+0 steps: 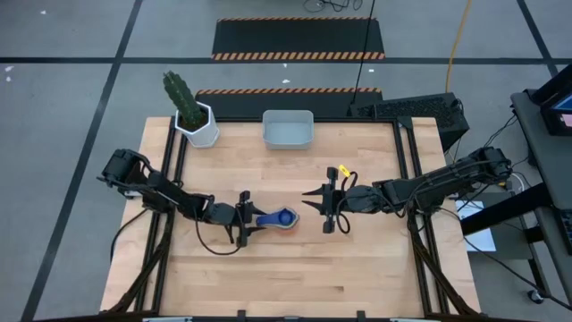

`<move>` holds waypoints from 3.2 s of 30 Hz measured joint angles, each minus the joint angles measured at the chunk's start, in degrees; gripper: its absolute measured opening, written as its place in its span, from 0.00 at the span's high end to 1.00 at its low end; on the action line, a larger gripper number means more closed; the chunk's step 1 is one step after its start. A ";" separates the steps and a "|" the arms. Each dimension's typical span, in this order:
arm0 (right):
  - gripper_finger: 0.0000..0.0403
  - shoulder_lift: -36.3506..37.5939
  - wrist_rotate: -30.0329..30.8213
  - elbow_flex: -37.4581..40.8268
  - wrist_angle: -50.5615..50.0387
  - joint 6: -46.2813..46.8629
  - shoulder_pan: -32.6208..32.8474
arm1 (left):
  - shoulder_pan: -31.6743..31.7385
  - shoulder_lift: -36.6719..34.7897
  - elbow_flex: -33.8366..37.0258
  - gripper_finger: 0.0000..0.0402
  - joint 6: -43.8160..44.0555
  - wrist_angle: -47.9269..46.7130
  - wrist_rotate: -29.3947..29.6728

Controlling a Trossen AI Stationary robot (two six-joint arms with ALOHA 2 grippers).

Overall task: Nest measuring cups in basket
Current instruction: Put the stacked measuring cups into the bin

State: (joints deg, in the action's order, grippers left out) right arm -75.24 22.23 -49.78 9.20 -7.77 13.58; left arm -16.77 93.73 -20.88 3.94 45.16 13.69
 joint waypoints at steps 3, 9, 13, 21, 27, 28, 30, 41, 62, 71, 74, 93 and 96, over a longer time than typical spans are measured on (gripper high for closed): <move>0.80 0.01 0.01 0.00 0.01 0.00 0.00 | 0.01 0.00 0.00 0.46 0.68 0.03 0.03; 0.80 0.01 -0.01 0.00 0.01 0.00 0.01 | 0.01 0.00 0.00 0.54 0.79 0.03 0.73; 0.80 0.00 0.01 0.00 0.01 0.00 0.00 | 0.01 0.00 0.00 0.58 0.81 -0.03 0.92; 0.80 0.00 0.01 0.00 0.01 0.00 0.00 | 0.14 0.00 0.00 0.50 2.10 -0.08 0.91; 0.80 0.00 0.01 0.00 0.01 0.00 0.00 | 0.17 0.00 0.00 0.42 4.46 -0.06 0.90; 0.80 0.00 0.01 0.00 0.02 0.00 0.00 | 0.17 0.00 0.00 0.42 4.87 -0.06 0.90; 0.80 0.00 0.00 0.00 0.02 0.00 0.00 | 0.17 0.00 0.00 0.42 5.23 -0.02 0.95; 0.80 0.00 0.01 0.00 0.03 0.00 0.00 | 0.17 0.02 -1.68 0.51 2.56 -0.50 1.81; 0.80 0.00 -0.01 0.00 0.03 -0.05 0.00 | 0.06 6.82 -1.77 0.58 2.38 6.21 1.54; 0.80 0.00 0.01 0.00 0.03 -0.22 0.00 | 0.01 6.82 -1.77 0.64 2.16 6.26 1.84; 0.80 0.00 0.01 0.00 0.03 -0.24 0.00 | 0.01 6.82 -1.77 0.65 1.03 6.43 1.84; 0.80 0.00 0.29 0.00 -0.62 -0.63 0.00 | 1.43 6.80 -1.77 0.66 -1.76 6.56 2.86; 0.80 0.38 0.32 0.00 -0.95 -0.61 0.00 | 1.43 6.80 -1.73 0.66 -2.46 7.45 2.86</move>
State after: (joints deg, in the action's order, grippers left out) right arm -74.86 22.55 -49.78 8.25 -8.38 13.58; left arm -15.33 100.53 -22.61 1.48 52.61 16.56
